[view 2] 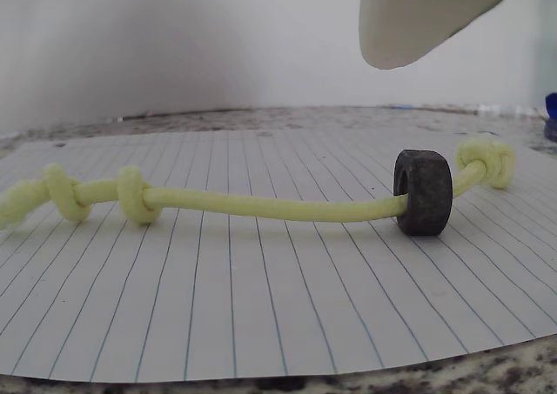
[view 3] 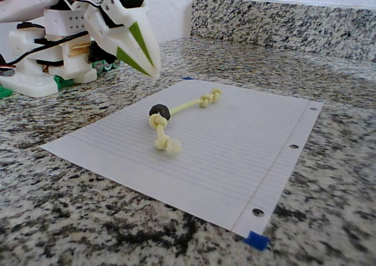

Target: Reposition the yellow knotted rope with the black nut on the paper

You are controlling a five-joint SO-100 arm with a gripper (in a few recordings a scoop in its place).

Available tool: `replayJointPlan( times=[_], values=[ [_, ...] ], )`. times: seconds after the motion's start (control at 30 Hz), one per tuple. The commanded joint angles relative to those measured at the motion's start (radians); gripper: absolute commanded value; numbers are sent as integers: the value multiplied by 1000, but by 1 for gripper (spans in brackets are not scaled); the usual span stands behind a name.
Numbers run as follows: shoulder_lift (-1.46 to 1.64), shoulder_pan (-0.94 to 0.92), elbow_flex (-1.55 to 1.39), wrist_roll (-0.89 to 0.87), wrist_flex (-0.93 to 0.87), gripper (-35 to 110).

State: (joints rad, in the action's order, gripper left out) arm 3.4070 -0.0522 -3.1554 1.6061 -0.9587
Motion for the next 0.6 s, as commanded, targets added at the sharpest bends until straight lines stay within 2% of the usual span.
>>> replayJointPlan(
  times=[0.0, 0.57],
  values=[
    [3, 17, -34, 0, -18, 0],
    [3, 71, -51, -2, -37, 3]
  ],
)
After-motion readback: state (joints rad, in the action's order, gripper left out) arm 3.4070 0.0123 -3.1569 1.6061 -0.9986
